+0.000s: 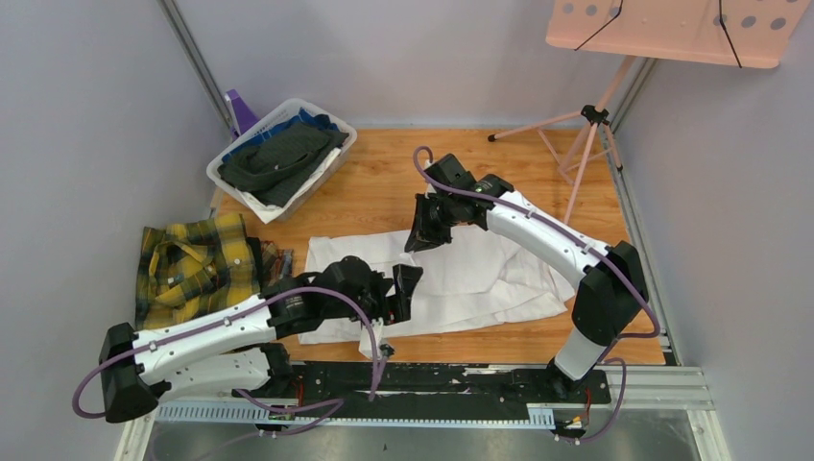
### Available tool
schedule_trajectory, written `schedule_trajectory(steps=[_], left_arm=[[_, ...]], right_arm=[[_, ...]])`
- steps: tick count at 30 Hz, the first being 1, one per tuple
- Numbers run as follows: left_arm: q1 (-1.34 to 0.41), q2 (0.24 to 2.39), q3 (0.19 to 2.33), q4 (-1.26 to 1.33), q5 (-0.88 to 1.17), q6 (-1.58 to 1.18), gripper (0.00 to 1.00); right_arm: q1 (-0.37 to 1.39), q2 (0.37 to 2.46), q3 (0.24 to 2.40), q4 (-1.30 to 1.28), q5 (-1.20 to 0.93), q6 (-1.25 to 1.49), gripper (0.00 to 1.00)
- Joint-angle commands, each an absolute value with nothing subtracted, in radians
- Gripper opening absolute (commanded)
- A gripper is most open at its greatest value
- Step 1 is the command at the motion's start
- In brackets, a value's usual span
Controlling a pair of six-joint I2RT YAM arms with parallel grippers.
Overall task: Fold and stack the long sleeve shirts
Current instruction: Fold the shirt at the center of the board.
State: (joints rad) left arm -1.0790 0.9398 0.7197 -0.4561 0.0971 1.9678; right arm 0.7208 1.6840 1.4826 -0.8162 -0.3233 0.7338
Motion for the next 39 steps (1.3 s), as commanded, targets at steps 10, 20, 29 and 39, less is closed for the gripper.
schedule_trajectory(steps=[10, 20, 29, 39], left_arm=[[-1.154, 0.906, 0.845, -0.141, -0.303, 0.522, 1.0], [-1.154, 1.114, 1.014, -0.164, -0.417, 0.145, 1.0], [-1.15, 1.162, 0.977, -0.124, -0.427, 0.069, 1.0], [-1.005, 1.152, 0.954, -0.164, -0.354, 0.13, 0.95]], right_arm=[[0.715, 1.534, 1.415, -0.762, -0.104, 0.967, 0.0], [0.747, 1.46, 1.362, -0.712, -0.016, 1.11, 0.0], [0.763, 1.425, 1.377, -0.691, -0.002, 1.147, 0.0], [0.764, 1.345, 1.33, -0.686, -0.006, 1.136, 0.0]])
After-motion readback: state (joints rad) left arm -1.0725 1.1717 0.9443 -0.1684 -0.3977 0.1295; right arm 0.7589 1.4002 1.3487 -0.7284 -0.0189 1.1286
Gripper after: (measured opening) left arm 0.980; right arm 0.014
